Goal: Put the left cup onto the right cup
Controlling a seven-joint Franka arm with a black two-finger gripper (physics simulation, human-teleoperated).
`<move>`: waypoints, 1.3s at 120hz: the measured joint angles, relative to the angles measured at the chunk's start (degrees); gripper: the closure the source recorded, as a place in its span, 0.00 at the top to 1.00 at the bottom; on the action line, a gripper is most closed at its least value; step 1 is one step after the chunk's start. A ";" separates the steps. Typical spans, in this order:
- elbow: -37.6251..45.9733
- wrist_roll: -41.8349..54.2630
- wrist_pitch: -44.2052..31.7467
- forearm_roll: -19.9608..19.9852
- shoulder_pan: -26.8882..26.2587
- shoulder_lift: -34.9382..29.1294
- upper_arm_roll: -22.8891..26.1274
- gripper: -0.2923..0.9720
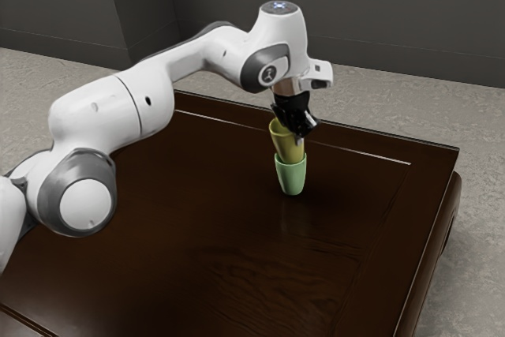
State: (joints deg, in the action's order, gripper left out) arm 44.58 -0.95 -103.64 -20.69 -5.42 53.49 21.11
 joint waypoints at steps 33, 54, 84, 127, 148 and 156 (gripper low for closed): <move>1.81 -0.81 -0.46 0.22 -0.29 -0.08 -0.11 0.50; 2.39 -1.23 -0.58 0.22 -0.28 -0.60 -0.18 0.65; 7.67 -1.61 -0.61 0.20 0.94 -7.53 -0.29 0.73; 31.03 -1.76 3.12 8.00 10.15 -32.47 -0.29 0.76; 40.46 -0.41 7.72 11.33 15.20 -41.29 -0.64 0.77; 41.86 0.48 8.71 11.86 16.19 -42.42 -1.15 0.77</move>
State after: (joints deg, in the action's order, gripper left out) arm 86.44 -0.47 -94.93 -8.83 10.77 11.08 19.96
